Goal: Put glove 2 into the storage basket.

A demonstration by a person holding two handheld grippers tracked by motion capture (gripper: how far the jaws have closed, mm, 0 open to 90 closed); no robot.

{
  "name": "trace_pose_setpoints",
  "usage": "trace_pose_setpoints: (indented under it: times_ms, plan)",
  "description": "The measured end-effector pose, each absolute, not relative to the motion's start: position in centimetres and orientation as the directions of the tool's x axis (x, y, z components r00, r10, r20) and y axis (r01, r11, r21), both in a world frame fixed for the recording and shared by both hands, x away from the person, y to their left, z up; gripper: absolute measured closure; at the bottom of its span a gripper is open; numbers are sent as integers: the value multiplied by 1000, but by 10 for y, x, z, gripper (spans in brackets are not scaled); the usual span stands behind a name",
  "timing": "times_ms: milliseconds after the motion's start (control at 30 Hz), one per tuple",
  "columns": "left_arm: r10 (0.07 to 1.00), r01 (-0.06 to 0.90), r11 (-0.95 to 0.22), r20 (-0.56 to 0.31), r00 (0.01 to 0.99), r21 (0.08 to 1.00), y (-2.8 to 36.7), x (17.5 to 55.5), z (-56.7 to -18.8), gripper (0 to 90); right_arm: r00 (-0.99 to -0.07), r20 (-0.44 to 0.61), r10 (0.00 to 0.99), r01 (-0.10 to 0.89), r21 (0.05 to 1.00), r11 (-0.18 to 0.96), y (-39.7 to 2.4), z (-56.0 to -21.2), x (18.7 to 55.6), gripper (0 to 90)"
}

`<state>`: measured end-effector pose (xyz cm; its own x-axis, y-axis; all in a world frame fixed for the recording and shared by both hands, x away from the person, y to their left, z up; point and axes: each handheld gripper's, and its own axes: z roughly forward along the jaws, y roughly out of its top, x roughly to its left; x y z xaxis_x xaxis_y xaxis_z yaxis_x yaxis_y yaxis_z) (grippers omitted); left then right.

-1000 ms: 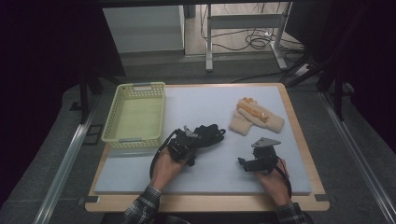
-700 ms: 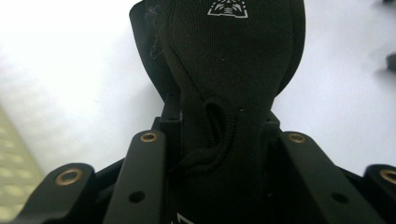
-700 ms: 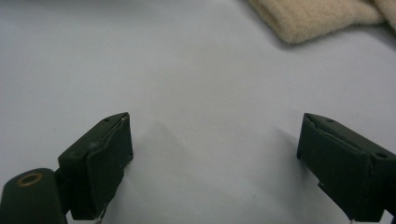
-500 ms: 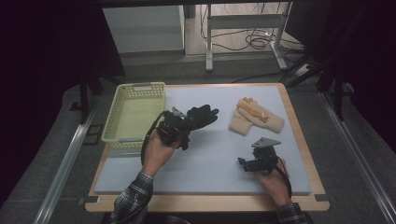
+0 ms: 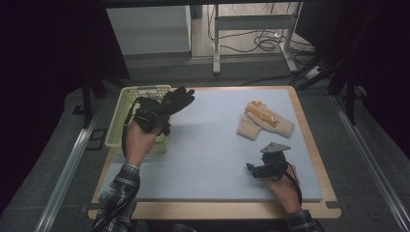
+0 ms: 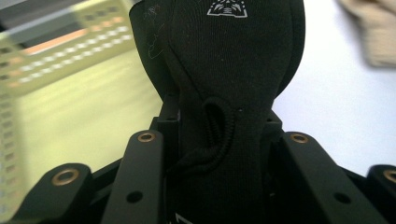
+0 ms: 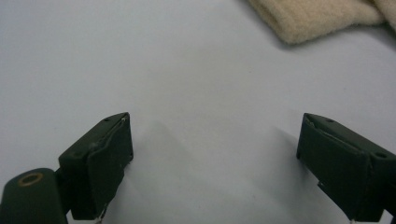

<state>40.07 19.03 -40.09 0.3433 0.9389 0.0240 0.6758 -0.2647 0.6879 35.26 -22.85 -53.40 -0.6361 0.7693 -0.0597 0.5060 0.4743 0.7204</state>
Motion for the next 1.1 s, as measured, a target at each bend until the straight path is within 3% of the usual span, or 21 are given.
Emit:
trace_pose_setpoints:
  times_ms: [467, 1100]
  plan:
    - [990, 752, -134, 56, 129, 646, 266, 431, -426, 646, -636, -58, 770, 505, 722, 472, -228, -534, 353, 102]
    - [996, 844, -69, 83, 29, 532, 300, 470, -470, 632, -638, -57, 768, 504, 723, 472, -228, -534, 352, 106]
